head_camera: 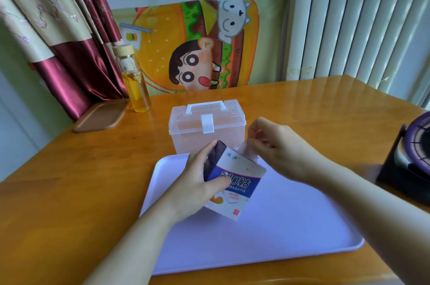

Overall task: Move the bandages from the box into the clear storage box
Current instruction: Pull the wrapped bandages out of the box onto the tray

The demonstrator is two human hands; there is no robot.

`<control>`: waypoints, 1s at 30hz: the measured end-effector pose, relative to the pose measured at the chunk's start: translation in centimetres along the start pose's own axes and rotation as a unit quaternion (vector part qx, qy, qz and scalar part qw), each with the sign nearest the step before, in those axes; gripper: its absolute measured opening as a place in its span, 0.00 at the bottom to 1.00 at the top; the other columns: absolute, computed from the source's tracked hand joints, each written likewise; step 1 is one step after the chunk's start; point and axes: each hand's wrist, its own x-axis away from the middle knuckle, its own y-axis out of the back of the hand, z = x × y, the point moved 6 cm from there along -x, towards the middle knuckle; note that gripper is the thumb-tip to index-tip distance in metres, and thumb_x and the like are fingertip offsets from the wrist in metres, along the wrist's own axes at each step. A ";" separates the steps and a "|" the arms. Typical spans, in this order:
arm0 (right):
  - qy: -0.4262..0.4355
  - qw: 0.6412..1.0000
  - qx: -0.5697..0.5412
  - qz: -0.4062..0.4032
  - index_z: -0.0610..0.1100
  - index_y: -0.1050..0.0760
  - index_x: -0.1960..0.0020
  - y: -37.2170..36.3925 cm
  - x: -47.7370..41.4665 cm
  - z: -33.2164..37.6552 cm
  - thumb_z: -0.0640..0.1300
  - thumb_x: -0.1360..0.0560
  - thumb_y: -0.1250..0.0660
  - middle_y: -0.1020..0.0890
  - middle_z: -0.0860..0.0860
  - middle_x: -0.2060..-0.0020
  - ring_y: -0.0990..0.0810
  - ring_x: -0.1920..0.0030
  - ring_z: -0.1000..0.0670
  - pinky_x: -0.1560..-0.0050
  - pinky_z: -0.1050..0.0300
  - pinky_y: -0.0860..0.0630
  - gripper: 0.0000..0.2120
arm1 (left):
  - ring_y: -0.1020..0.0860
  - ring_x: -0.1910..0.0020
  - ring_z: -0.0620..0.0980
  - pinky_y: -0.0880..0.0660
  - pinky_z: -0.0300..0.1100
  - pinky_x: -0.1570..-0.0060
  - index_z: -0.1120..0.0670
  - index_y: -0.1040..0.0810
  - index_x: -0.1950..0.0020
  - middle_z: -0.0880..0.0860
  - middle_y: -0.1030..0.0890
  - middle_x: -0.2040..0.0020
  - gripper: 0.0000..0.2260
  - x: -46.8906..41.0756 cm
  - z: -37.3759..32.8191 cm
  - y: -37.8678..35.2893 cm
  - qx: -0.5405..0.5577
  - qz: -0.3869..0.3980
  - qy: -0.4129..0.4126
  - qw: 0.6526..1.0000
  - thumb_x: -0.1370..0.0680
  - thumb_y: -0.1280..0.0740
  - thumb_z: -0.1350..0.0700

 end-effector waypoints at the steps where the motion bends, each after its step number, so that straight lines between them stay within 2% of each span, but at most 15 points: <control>1: -0.001 1.000 -0.006 -0.016 0.51 0.34 0.61 -0.2 0.1 -0.3 0.43 0.22 0.41 0.20 0.53 0.60 0.25 0.61 0.53 0.67 0.66 0.31 0.09 | 0.23 0.45 0.40 0.21 0.37 0.56 0.34 0.35 0.40 0.42 0.29 0.41 0.23 0.1 -0.2 0.0 -0.014 -0.001 -0.003 1.000 0.23 0.33 0.61; 3: -0.009 0.998 -0.030 -0.046 0.49 0.32 0.60 -0.7 0.3 -0.8 0.42 0.22 0.40 0.19 0.51 0.62 0.28 0.65 0.53 0.68 0.66 0.32 0.08 | 0.27 0.43 0.39 0.21 0.37 0.53 0.36 0.36 0.37 0.39 0.33 0.41 0.23 0.2 -0.2 0.1 -0.058 -0.020 -0.010 0.998 0.23 0.34 0.60; 5: -0.027 0.996 -0.061 -0.065 0.45 0.31 0.58 -1.1 0.5 -1.2 0.42 0.22 0.39 0.19 0.50 0.63 0.29 0.69 0.57 0.69 0.68 0.32 0.06 | 0.28 0.40 0.40 0.21 0.42 0.48 0.40 0.38 0.30 0.40 0.33 0.40 0.26 0.2 0.0 0.3 -0.124 -0.057 -0.028 0.990 0.23 0.34 0.57; 7: -0.044 0.992 -0.087 -0.077 0.43 0.30 0.57 -1.2 0.5 -1.4 0.40 0.22 0.39 0.19 0.49 0.64 0.28 0.70 0.58 0.69 0.68 0.31 0.05 | 0.29 0.37 0.43 0.23 0.46 0.44 0.40 0.40 0.28 0.41 0.31 0.38 0.27 0.4 -0.2 0.2 -0.195 -0.092 -0.051 0.975 0.26 0.35 0.52; 9: -0.055 0.990 -0.098 -0.087 0.43 0.30 0.57 -1.2 0.4 -1.7 0.39 0.23 0.40 0.19 0.48 0.64 0.25 0.68 0.55 0.67 0.65 0.29 0.05 | 0.32 0.36 0.44 0.27 0.49 0.39 0.41 0.43 0.27 0.42 0.32 0.35 0.30 0.6 -0.8 -0.3 -0.260 -0.113 -0.075 0.956 0.29 0.39 0.48; 12: -0.067 0.990 -0.092 -0.087 0.42 0.29 0.57 -1.2 0.3 -2.1 0.40 0.23 0.40 0.20 0.48 0.64 0.26 0.67 0.51 0.69 0.66 0.31 0.05 | 0.41 0.32 0.44 0.38 0.52 0.31 0.46 0.54 0.24 0.42 0.46 0.30 0.42 0.9 -1.6 -1.5 -0.393 -0.124 -0.070 0.908 0.33 0.42 0.36; 14: -0.068 0.989 -0.098 -0.085 0.42 0.28 0.58 -1.2 0.1 -2.2 0.39 0.23 0.40 0.20 0.48 0.65 0.24 0.65 0.49 0.63 0.60 0.26 0.05 | 0.40 0.31 0.47 0.43 0.57 0.28 0.50 0.59 0.23 0.46 0.47 0.31 0.51 0.9 -1.8 -2.0 -0.480 -0.149 -0.035 0.864 0.39 0.45 0.27; 16: -0.069 0.989 -0.106 -0.075 0.42 0.27 0.58 -1.2 0.0 -2.4 0.38 0.24 0.39 0.19 0.48 0.65 0.22 0.63 0.46 0.56 0.51 0.23 0.05 | 0.28 0.37 0.52 0.38 0.64 0.35 0.56 0.48 0.23 0.51 0.34 0.36 0.56 0.7 -2.0 -2.3 -0.538 -0.184 -0.044 0.821 0.43 0.45 0.25; 18: -0.077 0.987 -0.130 -0.050 0.42 0.27 0.59 -1.1 -0.1 -2.6 0.36 0.24 0.39 0.19 0.47 0.66 0.21 0.63 0.46 0.53 0.48 0.20 0.07 | 0.22 0.46 0.54 0.32 0.66 0.42 0.58 0.39 0.26 0.53 0.27 0.44 0.54 0.5 -2.0 -2.6 -0.558 -0.198 -0.081 0.802 0.44 0.39 0.27; 21: -0.096 0.981 -0.167 0.003 0.43 0.25 0.58 -0.8 -0.1 -3.3 0.36 0.23 0.38 0.18 0.47 0.65 0.20 0.61 0.50 0.50 0.48 0.19 0.06 | 0.21 0.48 0.54 0.31 0.65 0.42 0.52 0.40 0.26 0.53 0.28 0.44 0.47 0.3 -1.9 -2.9 -0.553 -0.174 -0.141 0.802 0.42 0.32 0.35; 23: -0.105 0.976 -0.185 0.040 0.42 0.25 0.56 -0.6 -0.1 -3.8 0.37 0.23 0.38 0.18 0.48 0.65 0.19 0.60 0.51 0.49 0.47 0.20 0.06 | 0.23 0.47 0.56 0.30 0.64 0.40 0.47 0.41 0.28 0.52 0.30 0.42 0.41 0.3 -1.8 -2.8 -0.548 -0.146 -0.169 0.806 0.39 0.33 0.38; 26: -0.125 0.947 -0.284 0.083 0.41 0.26 0.56 -0.6 0.1 -4.3 0.36 0.22 0.38 0.18 0.48 0.67 0.18 0.61 0.51 0.46 0.45 0.21 0.05 | 0.27 0.44 0.55 0.29 0.59 0.41 0.42 0.43 0.31 0.51 0.36 0.39 0.36 0.2 -1.9 -2.4 -0.535 -0.090 -0.180 0.821 0.36 0.34 0.40; 28: -0.132 0.937 -0.309 0.096 0.41 0.26 0.55 -1.0 0.3 -4.5 0.36 0.22 0.39 0.18 0.48 0.66 0.19 0.61 0.52 0.45 0.44 0.22 0.05 | 0.27 0.46 0.54 0.29 0.55 0.42 0.41 0.43 0.32 0.50 0.36 0.39 0.35 0.1 -2.0 -2.1 -0.529 -0.075 -0.198 0.822 0.36 0.33 0.41; 30: -0.133 0.936 -0.318 0.070 0.41 0.26 0.53 -1.3 0.4 -4.5 0.40 0.21 0.39 0.19 0.48 0.63 0.19 0.59 0.51 0.44 0.44 0.22 0.04 | 0.29 0.46 0.53 0.29 0.51 0.41 0.40 0.44 0.32 0.49 0.37 0.39 0.35 0.1 -2.1 -1.8 -0.521 -0.065 -0.203 0.826 0.35 0.33 0.41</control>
